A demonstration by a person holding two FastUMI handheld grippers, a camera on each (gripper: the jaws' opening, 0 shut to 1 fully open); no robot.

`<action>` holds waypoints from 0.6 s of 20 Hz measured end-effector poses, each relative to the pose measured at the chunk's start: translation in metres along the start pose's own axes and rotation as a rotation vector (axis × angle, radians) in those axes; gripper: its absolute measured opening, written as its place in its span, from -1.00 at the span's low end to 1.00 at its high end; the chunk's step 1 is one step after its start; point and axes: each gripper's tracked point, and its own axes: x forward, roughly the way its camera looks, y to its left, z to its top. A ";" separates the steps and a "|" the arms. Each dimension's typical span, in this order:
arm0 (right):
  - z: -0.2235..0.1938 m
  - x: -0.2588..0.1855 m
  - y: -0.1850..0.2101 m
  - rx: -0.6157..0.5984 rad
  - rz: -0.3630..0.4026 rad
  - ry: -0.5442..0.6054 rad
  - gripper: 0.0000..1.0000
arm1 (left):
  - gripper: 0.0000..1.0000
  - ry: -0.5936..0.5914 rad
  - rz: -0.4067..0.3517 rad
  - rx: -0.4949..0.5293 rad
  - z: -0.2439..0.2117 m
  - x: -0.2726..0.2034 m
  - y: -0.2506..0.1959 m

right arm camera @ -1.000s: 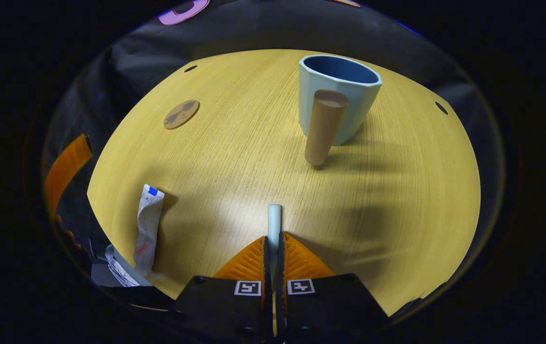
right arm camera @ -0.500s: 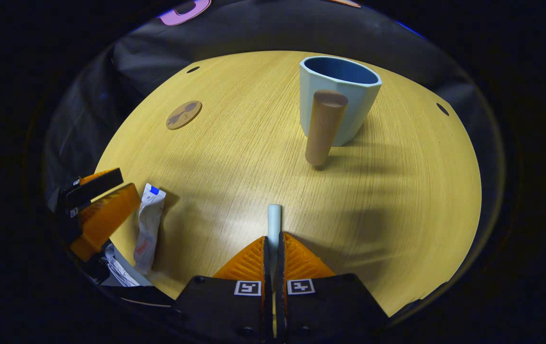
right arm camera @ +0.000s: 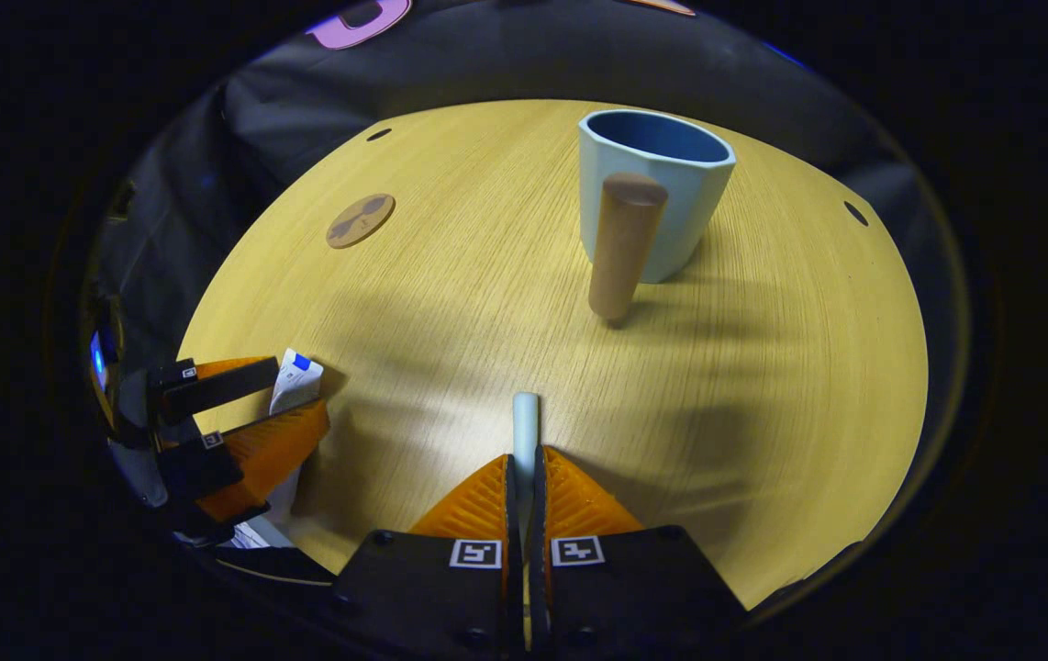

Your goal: Put the toothbrush and toothpaste on the desktop into the cup, then pick up the cup and place it on the coaster on the desktop.

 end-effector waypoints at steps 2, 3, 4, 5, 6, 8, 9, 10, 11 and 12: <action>0.000 0.000 0.000 -0.005 0.001 -0.002 -0.89 | 0.90 0.004 0.004 0.017 0.001 0.003 0.000; -0.001 0.001 0.001 -0.007 0.002 -0.003 -0.89 | 0.90 0.004 0.007 0.028 0.001 0.005 0.000; 0.000 0.001 0.000 -0.008 0.004 -0.004 -0.89 | 0.91 0.006 0.013 0.040 0.001 0.006 0.001; -0.001 0.000 0.000 -0.010 0.005 -0.006 -0.89 | 0.89 0.004 0.009 0.046 0.002 0.006 0.000; 0.000 0.001 0.001 -0.010 0.006 -0.008 -0.89 | 0.85 -0.006 0.012 0.047 0.003 0.007 0.000; -0.001 0.000 0.001 -0.007 0.009 -0.013 -0.89 | 0.59 -0.024 0.013 0.042 0.004 0.007 0.000; 0.000 0.000 0.001 -0.005 0.011 -0.015 -0.89 | 0.48 -0.025 0.014 0.036 0.003 0.007 -0.001; -0.002 0.002 0.000 -0.004 0.014 -0.018 -0.89 | 0.19 -0.036 0.015 0.032 0.005 0.009 -0.003; -0.002 0.001 -0.001 -0.003 0.015 -0.020 -0.89 | 0.11 -0.034 0.011 0.035 0.003 0.008 -0.004; -0.001 0.001 -0.001 -0.003 0.015 -0.022 -0.89 | 0.02 -0.040 0.000 0.043 0.003 0.007 -0.006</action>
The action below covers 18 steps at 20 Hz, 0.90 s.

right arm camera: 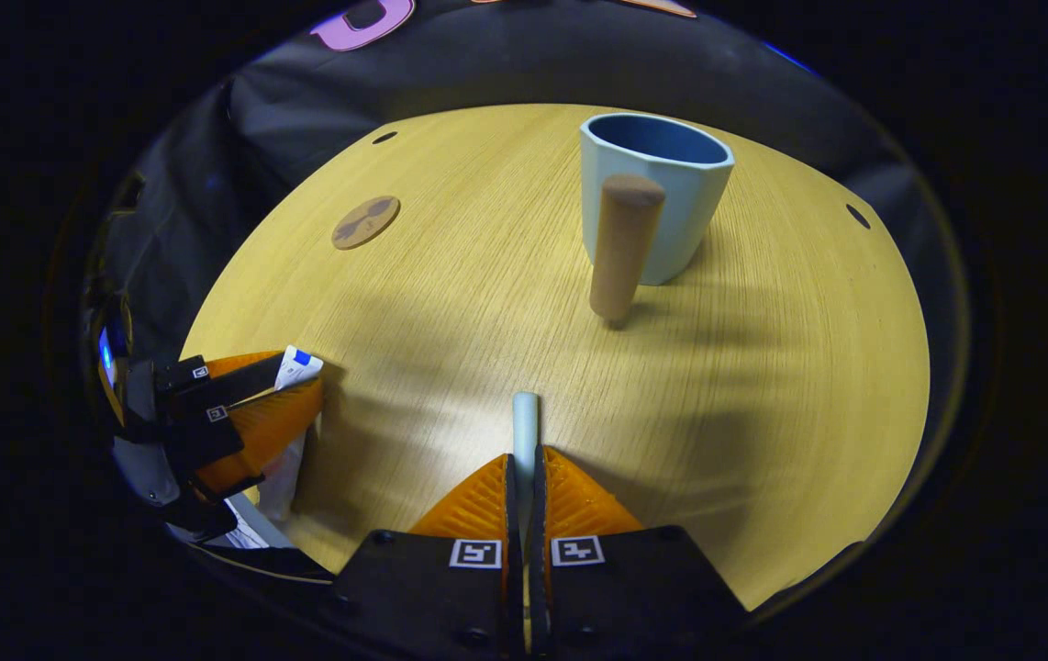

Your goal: Put the toothbrush and toothpaste on the desktop into the cup, then pick up the cup and place it on the coaster on the desktop.

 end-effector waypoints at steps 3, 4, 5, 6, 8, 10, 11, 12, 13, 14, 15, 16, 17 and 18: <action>0.000 0.000 0.001 -0.005 -0.001 -0.004 -0.89 | -0.30 -0.022 -0.007 -0.010 0.003 0.001 0.000; 0.001 0.000 0.001 -0.006 -0.002 -0.006 -0.89 | -0.70 -0.022 -0.011 -0.014 0.003 0.001 -0.002; 0.000 0.000 0.001 -0.006 -0.002 -0.008 -0.89 | -0.72 -0.024 -0.014 -0.012 0.003 -0.001 -0.001; 0.001 0.000 0.001 -0.009 -0.003 -0.011 -0.89 | -0.78 -0.024 -0.019 -0.014 0.003 0.000 -0.001; 0.001 -0.001 0.001 -0.018 -0.004 -0.018 -0.88 | -0.95 -0.023 -0.020 -0.029 0.004 0.000 -0.001; 0.002 -0.001 0.002 -0.026 0.000 -0.023 -0.92 | -0.98 -0.014 -0.036 -0.047 0.004 -0.001 -0.003; 0.002 -0.001 0.002 -0.022 0.005 -0.025 -0.89 | -0.98 -0.010 -0.048 -0.051 0.004 -0.001 -0.005; 0.003 -0.001 0.003 -0.014 0.014 -0.029 -0.92 | -0.98 -0.011 -0.055 -0.056 0.004 -0.002 -0.006; 0.003 -0.001 0.003 -0.009 0.020 -0.035 -0.89 | -0.99 -0.012 -0.066 -0.057 0.005 -0.001 -0.008; 0.002 -0.002 0.002 -0.004 0.022 -0.036 -0.89 | -0.99 -0.014 -0.068 -0.056 0.006 -0.002 -0.009; 0.002 -0.002 0.003 -0.001 0.024 -0.046 -0.89 | -0.99 -0.013 -0.072 -0.054 0.007 -0.003 -0.011; 0.004 -0.003 0.003 0.001 0.027 -0.055 -0.89 | -0.99 -0.019 -0.077 -0.059 0.009 -0.005 -0.013; 0.005 -0.006 0.004 0.004 0.035 -0.068 -0.89 | -0.99 -0.018 -0.082 -0.065 0.009 -0.009 -0.014; 0.008 -0.010 0.005 0.009 0.040 -0.080 -0.89 | -0.99 -0.018 -0.087 -0.073 0.010 -0.011 -0.015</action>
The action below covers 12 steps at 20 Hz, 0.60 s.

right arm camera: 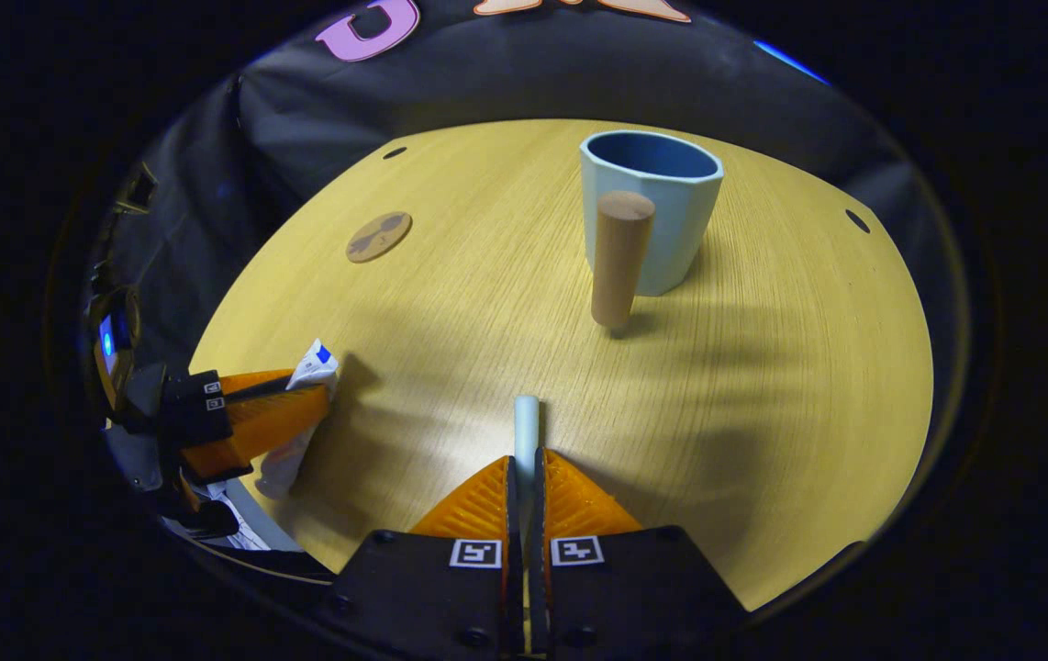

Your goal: Put the toothbrush and toothpaste on the desktop into the cup, then pick up the cup and place it on the coaster on the desktop.

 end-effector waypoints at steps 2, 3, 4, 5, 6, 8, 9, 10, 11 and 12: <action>0.007 -0.009 0.004 0.020 0.027 -0.030 -0.89 | -0.99 -0.004 -0.004 -0.009 0.003 -0.003 -0.001; 0.012 -0.012 0.005 0.029 0.033 -0.055 -0.89 | -0.99 -0.006 -0.004 -0.010 0.004 -0.004 -0.001; 0.017 -0.017 0.006 0.036 0.045 -0.076 -0.89 | -0.99 -0.009 -0.004 -0.009 0.005 -0.005 -0.001; 0.022 -0.022 0.006 0.043 0.053 -0.096 -0.89 | -0.99 -0.009 -0.004 -0.009 0.005 -0.005 -0.002; 0.029 -0.026 0.005 0.054 0.061 -0.121 -0.90 | -1.00 -0.009 -0.002 -0.011 0.006 -0.006 -0.001; 0.046 -0.039 0.009 0.097 0.089 -0.167 -0.90 | -0.99 -0.011 -0.005 -0.012 0.008 -0.008 -0.002; 0.056 -0.049 0.010 0.118 0.102 -0.197 -0.90 | -0.99 -0.010 -0.005 -0.010 0.008 -0.010 -0.003; 0.069 -0.058 0.010 0.131 0.110 -0.229 -0.89 | -0.99 -0.013 -0.007 -0.007 0.010 -0.011 -0.004; 0.080 -0.065 0.010 0.141 0.115 -0.258 -0.89 | -0.99 -0.014 -0.007 -0.006 0.011 -0.012 -0.005; 0.094 -0.072 0.006 0.145 0.106 -0.294 -0.89 | -1.00 -0.014 -0.011 -0.004 0.013 -0.013 -0.007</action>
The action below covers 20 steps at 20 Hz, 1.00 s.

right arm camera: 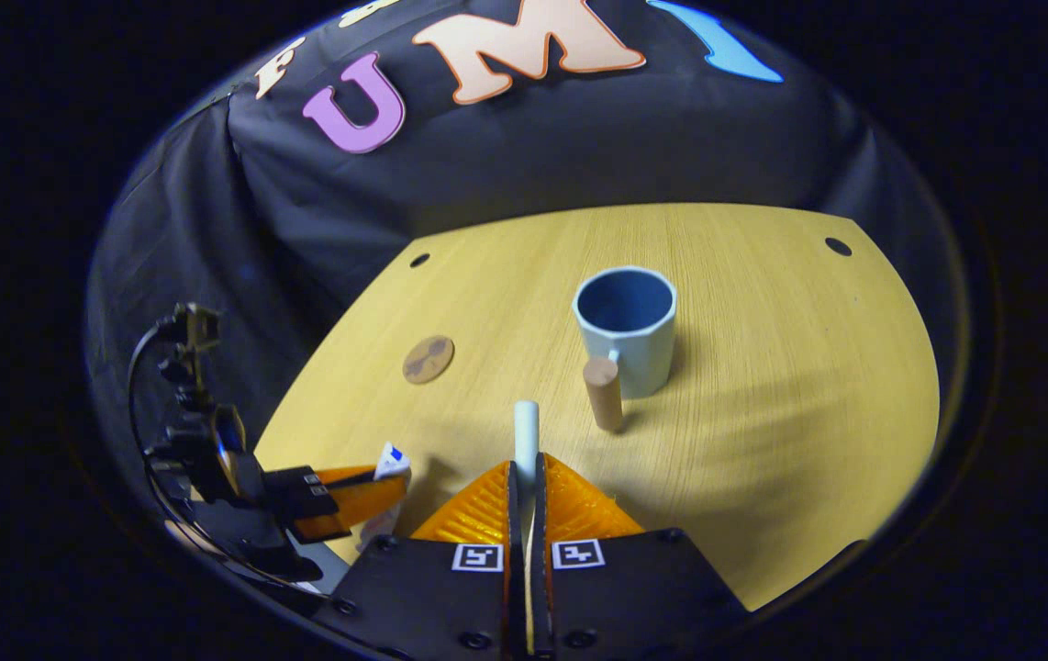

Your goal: Put the toothbrush and toothpaste on the desktop into the cup, then pick up the cup and place it on the coaster on the desktop.

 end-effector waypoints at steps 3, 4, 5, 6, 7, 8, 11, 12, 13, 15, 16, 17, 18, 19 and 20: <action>0.048 -0.010 -0.001 -0.028 -0.013 -0.114 -0.90 | -0.99 -0.004 -0.007 -0.006 0.004 -0.003 -0.007; 0.063 -0.012 0.000 -0.039 -0.012 -0.143 -0.90 | -1.00 -0.007 -0.010 -0.006 0.006 -0.004 -0.008; 0.078 -0.015 0.000 -0.045 -0.010 -0.180 -0.90 | -1.00 -0.012 -0.010 -0.006 0.008 -0.006 -0.009; 0.089 -0.016 -0.001 -0.048 -0.011 -0.204 -0.90 | -1.00 -0.016 -0.010 -0.006 0.010 -0.008 -0.011; 0.097 -0.016 -0.002 -0.049 -0.012 -0.221 -0.90 | -1.00 -0.019 -0.011 -0.009 0.011 -0.008 -0.011; 0.107 -0.017 -0.004 -0.044 -0.014 -0.243 -0.90 | -1.00 -0.022 -0.012 -0.013 0.013 -0.010 -0.012; 0.131 -0.014 -0.009 -0.034 -0.015 -0.296 -0.91 | -1.00 -0.033 -0.011 -0.021 0.019 -0.016 -0.013; 0.137 -0.011 -0.014 -0.031 -0.021 -0.307 -0.90 | -1.00 -0.036 -0.008 -0.021 0.022 -0.018 -0.014; 0.142 -0.009 -0.015 -0.026 -0.021 -0.314 -0.90 | -1.00 -0.042 -0.006 -0.022 0.024 -0.020 -0.014; 0.158 -0.003 -0.018 -0.004 -0.019 -0.352 -0.89 | -1.00 -0.054 -0.001 -0.027 0.028 -0.026 -0.014; 0.166 0.000 -0.020 0.004 -0.022 -0.374 -0.90 | -1.00 -0.058 0.003 -0.031 0.029 -0.028 -0.013; 0.175 0.001 -0.025 0.010 -0.039 -0.398 -0.90 | -1.00 -0.064 0.005 -0.036 0.029 -0.030 -0.014; 0.186 0.002 -0.030 0.015 -0.053 -0.429 -0.90 | -1.00 -0.070 0.008 -0.044 0.030 -0.031 -0.013; 0.195 0.004 -0.034 0.023 -0.064 -0.462 -0.90 | -1.00 -0.075 0.010 -0.053 0.030 -0.031 -0.013; 0.203 0.004 -0.038 0.031 -0.073 -0.495 -0.90 | -1.00 -0.082 0.013 -0.063 0.031 -0.031 -0.012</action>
